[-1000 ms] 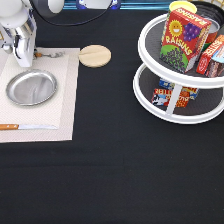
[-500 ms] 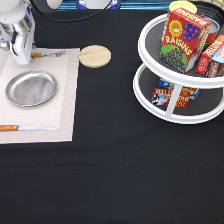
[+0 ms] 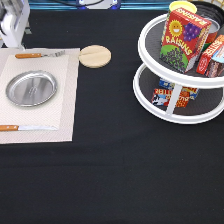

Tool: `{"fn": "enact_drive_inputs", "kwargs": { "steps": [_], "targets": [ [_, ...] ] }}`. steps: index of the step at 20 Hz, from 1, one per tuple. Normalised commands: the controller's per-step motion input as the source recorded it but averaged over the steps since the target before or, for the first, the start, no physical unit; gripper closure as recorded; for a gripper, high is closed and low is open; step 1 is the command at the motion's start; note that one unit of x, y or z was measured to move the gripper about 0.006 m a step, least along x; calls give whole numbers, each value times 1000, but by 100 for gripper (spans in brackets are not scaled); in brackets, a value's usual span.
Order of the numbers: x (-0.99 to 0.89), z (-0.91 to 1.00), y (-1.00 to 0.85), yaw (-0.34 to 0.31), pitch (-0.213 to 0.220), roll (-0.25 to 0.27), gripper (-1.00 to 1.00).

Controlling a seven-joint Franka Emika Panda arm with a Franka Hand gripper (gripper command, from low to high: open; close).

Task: Arrange plate and fork

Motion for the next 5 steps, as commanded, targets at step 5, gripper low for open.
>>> {"fn": "enact_drive_inputs", "kwargs": {
  "steps": [5],
  "targets": [
    [0, 0, 0, 0, -2, -4, -100]
  ]
}}
